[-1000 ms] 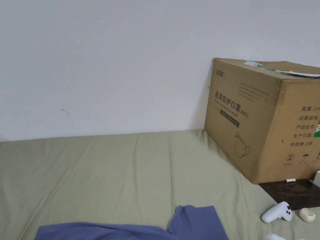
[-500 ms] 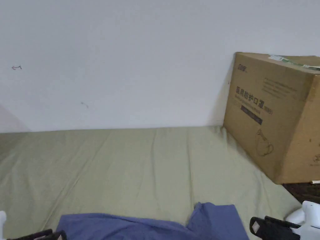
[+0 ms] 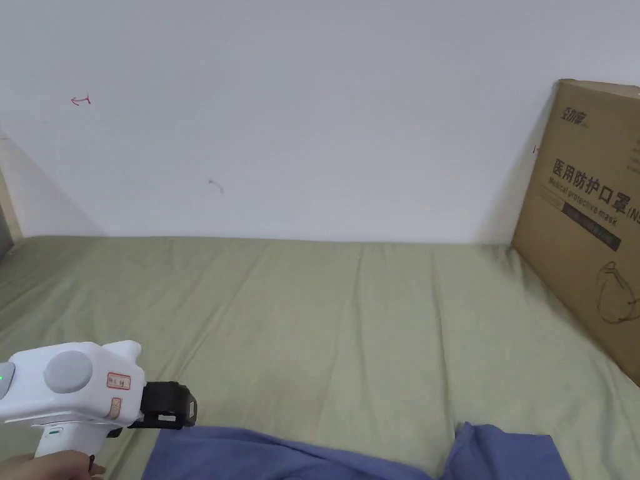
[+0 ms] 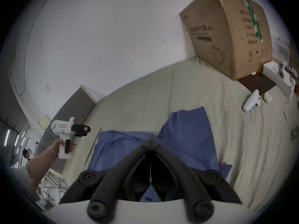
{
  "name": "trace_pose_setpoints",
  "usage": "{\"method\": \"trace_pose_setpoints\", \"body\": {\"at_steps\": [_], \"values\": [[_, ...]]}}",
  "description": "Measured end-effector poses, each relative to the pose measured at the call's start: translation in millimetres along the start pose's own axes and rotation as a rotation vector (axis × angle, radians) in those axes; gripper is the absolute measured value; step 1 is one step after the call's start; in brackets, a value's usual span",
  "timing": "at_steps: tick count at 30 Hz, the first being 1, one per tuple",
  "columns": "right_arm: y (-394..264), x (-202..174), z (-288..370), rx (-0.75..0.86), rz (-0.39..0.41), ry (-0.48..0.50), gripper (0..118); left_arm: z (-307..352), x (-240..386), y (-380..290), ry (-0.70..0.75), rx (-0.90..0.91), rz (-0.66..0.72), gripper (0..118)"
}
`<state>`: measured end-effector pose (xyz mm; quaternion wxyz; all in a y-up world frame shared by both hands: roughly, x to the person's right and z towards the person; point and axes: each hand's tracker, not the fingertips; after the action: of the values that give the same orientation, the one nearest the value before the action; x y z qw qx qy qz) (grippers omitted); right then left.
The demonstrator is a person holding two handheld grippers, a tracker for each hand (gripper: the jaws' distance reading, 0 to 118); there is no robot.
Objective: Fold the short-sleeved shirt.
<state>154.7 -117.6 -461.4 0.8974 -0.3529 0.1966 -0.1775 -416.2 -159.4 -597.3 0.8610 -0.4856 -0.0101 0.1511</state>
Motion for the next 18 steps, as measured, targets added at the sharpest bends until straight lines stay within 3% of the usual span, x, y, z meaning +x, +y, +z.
{"method": "trace_pose_setpoints", "body": {"at_steps": [3, 6, 10, 11, 13, 15, 16, 17, 18], "values": [[-4.9, 8.4, -6.5, -0.027, 0.033, -0.046, 0, -45.0, 1.9, 3.2, 0.031, -0.096, -0.037, 104], [-7.5, 22.1, -10.9, -0.053, -0.005, -0.049, 0, -87.2, 0.0, -1.6, 0.069, -0.172, -0.05, 104], [-6.4, 43.5, -16.1, -0.062, -0.038, -0.085, 0, -85.7, 15.0, -11.8, 0.136, -0.108, -0.13, 98], [-4.6, 50.3, -17.8, -0.062, -0.048, -0.083, 0, -78.0, 19.3, -17.1, 0.16, -0.092, -0.159, 89], [-0.2, 63.9, -22.6, -0.063, -0.086, -0.06, 0, -60.5, 26.7, -23.0, 0.188, -0.051, -0.199, 47], [8.6, 78.7, -35.1, -0.07, -0.125, -0.108, 0, -43.7, 29.0, -25.0, 0.173, -0.029, -0.209, 4], [14.9, 86.5, -46.0, -0.093, -0.15, -0.161, 0, -30.6, 24.0, -28.7, 0.143, -0.003, -0.19, 4], [20.0, 94.9, -57.0, -0.13, -0.174, -0.207, 20, -20.0, 24.4, -27.9, 0.09, 0.005, -0.161, 4], [26.5, 105.5, -74.5, -0.194, -0.204, -0.24, 85, -10.0, 26.1, -27.7, 0.071, 0.012, -0.144, 4]]}}
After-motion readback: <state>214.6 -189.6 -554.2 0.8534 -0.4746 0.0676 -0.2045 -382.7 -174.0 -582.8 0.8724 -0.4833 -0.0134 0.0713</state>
